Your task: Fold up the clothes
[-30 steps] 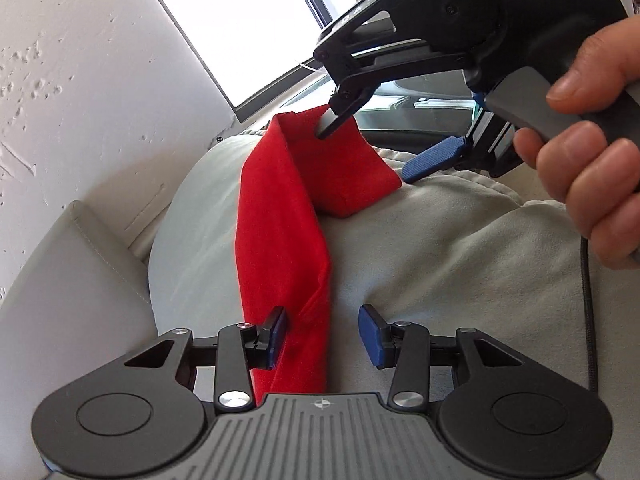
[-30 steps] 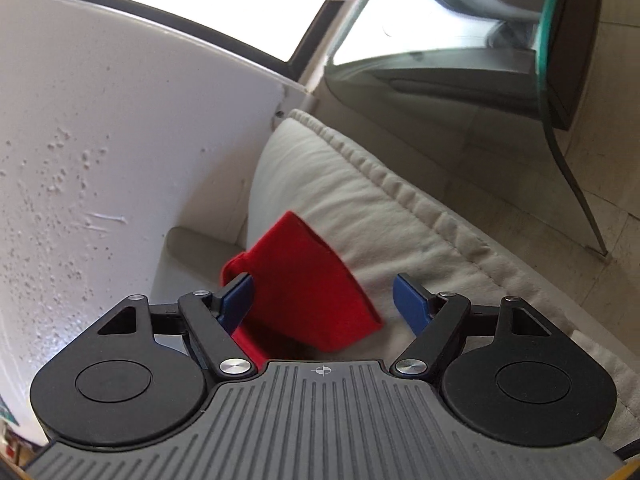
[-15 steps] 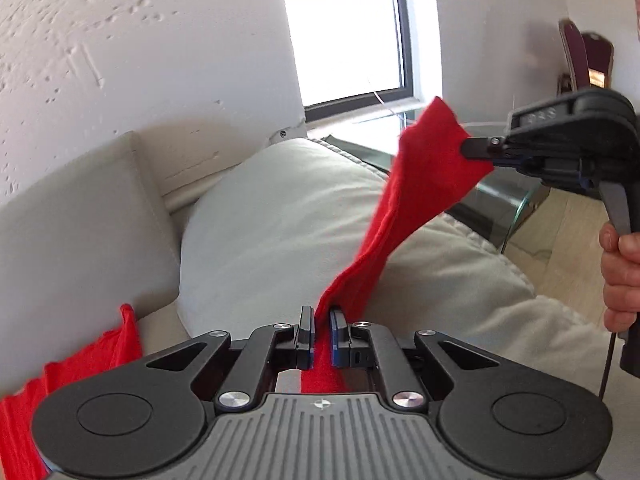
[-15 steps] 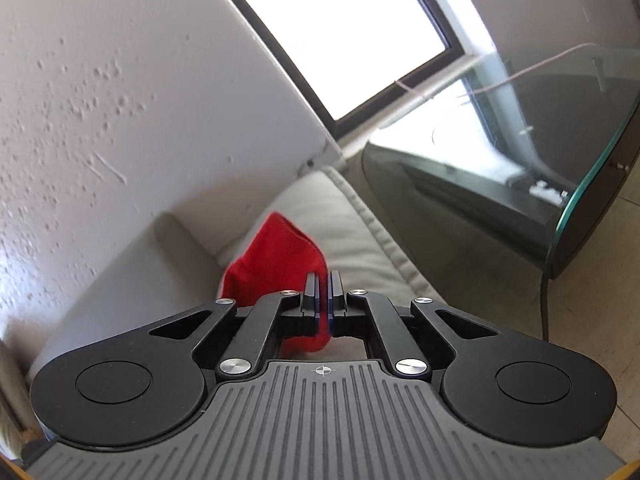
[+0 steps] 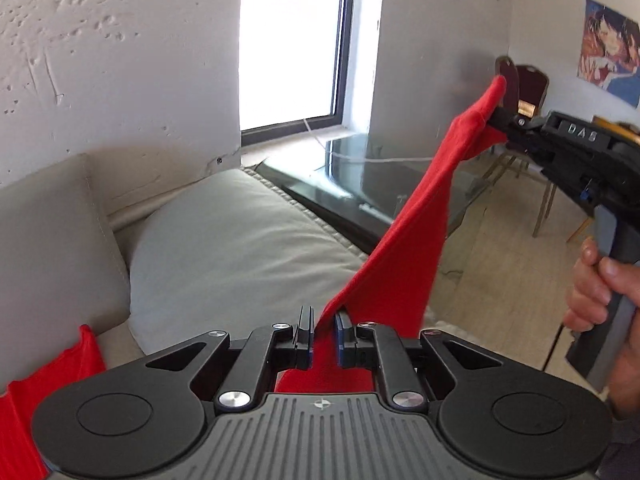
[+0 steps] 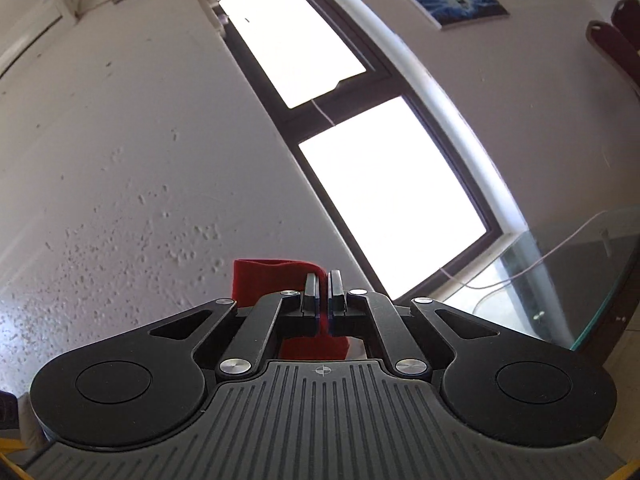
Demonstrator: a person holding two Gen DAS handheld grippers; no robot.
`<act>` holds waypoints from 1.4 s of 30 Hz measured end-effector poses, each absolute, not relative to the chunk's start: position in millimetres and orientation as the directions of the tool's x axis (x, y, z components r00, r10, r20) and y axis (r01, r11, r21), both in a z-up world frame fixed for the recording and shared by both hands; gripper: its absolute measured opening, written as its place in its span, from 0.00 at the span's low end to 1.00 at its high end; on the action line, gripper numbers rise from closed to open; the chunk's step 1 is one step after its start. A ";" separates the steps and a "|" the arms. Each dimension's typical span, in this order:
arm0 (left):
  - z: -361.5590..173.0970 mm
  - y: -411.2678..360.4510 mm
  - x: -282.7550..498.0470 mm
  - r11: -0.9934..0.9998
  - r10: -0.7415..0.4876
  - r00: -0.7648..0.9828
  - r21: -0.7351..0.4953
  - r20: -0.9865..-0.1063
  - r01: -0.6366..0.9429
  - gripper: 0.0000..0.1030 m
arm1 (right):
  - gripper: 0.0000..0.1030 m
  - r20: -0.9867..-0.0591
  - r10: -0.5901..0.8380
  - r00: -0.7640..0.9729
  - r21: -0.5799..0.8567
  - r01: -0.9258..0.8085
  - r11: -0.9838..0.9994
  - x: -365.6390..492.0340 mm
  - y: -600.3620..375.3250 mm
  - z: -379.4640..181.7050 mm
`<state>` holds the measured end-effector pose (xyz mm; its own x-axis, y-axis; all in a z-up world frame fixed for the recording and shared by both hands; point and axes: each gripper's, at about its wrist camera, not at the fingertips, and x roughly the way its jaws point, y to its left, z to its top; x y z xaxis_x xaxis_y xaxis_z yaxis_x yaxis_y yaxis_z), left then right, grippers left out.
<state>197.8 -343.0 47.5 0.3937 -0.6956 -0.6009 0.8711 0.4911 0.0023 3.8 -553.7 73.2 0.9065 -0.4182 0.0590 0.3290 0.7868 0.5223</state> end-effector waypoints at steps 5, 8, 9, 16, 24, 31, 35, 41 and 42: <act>5.0 -395.6 235.2 0.553 -0.577 0.513 0.157 -0.636 0.818 0.12 | 0.03 -0.105 -0.474 0.874 0.525 0.454 0.720 47.4 -579.7 41.5; -23.5 -424.7 259.6 0.611 -0.459 0.580 0.235 -0.672 0.756 0.24 | 0.08 -0.198 -0.472 0.859 0.537 0.498 0.681 74.5 -593.9 20.6; -33.3 -433.6 267.8 0.632 -0.414 0.597 0.255 -0.687 0.731 0.36 | 0.15 -0.245 -0.455 0.856 0.553 0.510 0.659 83.0 -598.0 11.7; -48.7 -426.9 299.0 0.788 -0.347 0.599 0.122 -0.721 0.603 0.46 | 0.71 -0.346 -0.517 0.783 0.560 0.614 0.556 93.7 -620.4 -6.5; -16.9 -350.6 218.8 0.674 -0.510 0.511 0.049 -0.692 0.738 0.47 | 0.40 -0.454 -0.202 0.868 0.725 0.492 0.482 103.8 -652.7 -50.5; -58.6 -348.7 139.4 0.569 -0.466 0.581 0.277 -0.667 0.774 0.44 | 0.34 -0.443 -0.039 0.895 0.851 0.434 0.295 121.6 -676.0 -99.5; -69.0 -372.5 141.9 0.561 -0.461 0.612 0.323 -0.643 0.762 0.36 | 0.35 -0.427 -0.045 0.903 0.866 0.423 0.268 131.0 -681.4 -108.9; -74.0 -401.5 161.0 0.515 -0.470 0.548 0.289 -0.692 0.807 0.00 | 0.04 -0.363 -0.139 0.921 0.823 0.387 0.415 140.6 -684.6 -86.9; -72.9 -401.3 161.1 0.492 -0.483 0.536 0.291 -0.692 0.820 0.00 | 0.03 -0.340 -0.162 0.926 0.809 0.376 0.452 141.8 -682.8 -78.8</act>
